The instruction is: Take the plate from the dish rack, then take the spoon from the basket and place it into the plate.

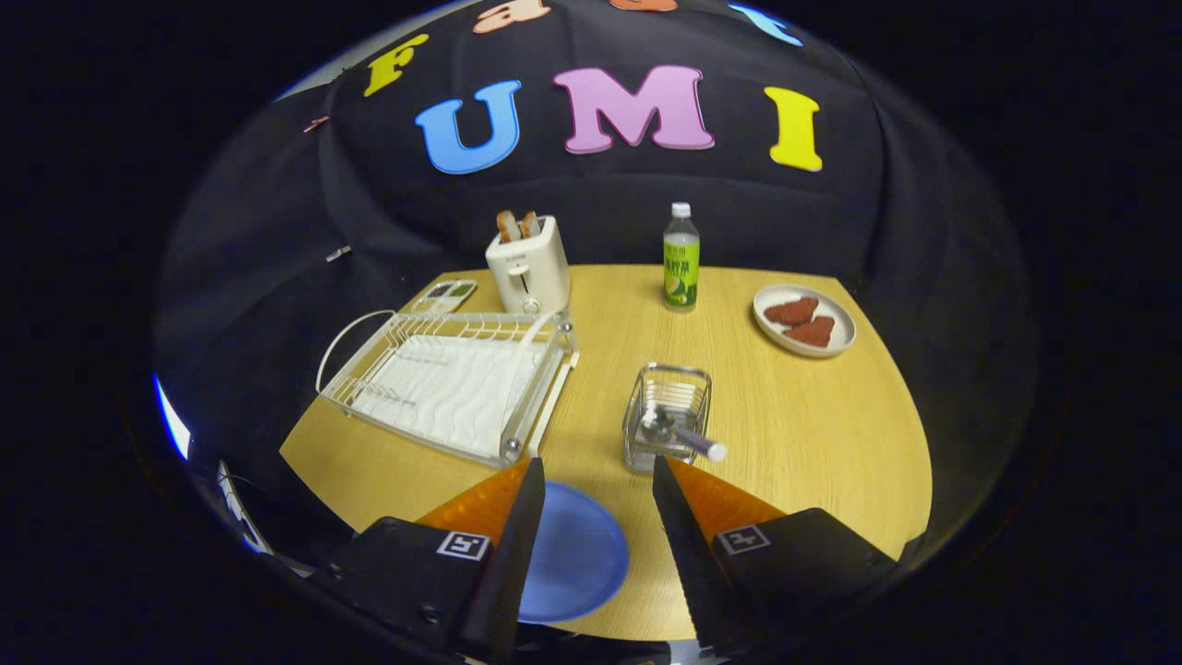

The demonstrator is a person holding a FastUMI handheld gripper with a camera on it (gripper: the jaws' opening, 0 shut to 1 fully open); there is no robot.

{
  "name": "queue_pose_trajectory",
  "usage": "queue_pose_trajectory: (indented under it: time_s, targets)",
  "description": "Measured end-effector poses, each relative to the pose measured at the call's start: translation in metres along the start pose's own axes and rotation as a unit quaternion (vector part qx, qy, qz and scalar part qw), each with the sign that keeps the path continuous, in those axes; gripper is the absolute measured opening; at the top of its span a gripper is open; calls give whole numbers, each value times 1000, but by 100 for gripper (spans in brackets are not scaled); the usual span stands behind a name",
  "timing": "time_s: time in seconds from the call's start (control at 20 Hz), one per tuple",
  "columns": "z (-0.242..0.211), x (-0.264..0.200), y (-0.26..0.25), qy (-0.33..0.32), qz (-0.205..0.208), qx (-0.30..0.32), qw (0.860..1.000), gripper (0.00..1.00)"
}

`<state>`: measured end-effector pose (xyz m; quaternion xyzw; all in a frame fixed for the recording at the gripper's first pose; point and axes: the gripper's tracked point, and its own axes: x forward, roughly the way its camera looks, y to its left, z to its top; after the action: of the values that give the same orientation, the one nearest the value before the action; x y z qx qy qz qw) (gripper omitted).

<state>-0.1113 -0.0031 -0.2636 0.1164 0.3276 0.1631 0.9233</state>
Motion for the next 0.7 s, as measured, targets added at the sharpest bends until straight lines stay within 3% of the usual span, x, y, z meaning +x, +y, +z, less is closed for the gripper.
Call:
queue_pose_trajectory:
  time_s: [0.2, 0.45, 0.55, 0.6, 0.7]
  targets:
    - [9, 26, -44, 17, -56, -22, 998, 71]
    - [-23, 57, -67, 74, -66, -24, 995, 73]
    - [-32, 63, -68, 87, -68, -21, 994, 64]
    - [-34, 65, -67, 90, -68, -18, 993, 51]
    - [-38, 70, -69, 99, -74, -11, 992, 38]
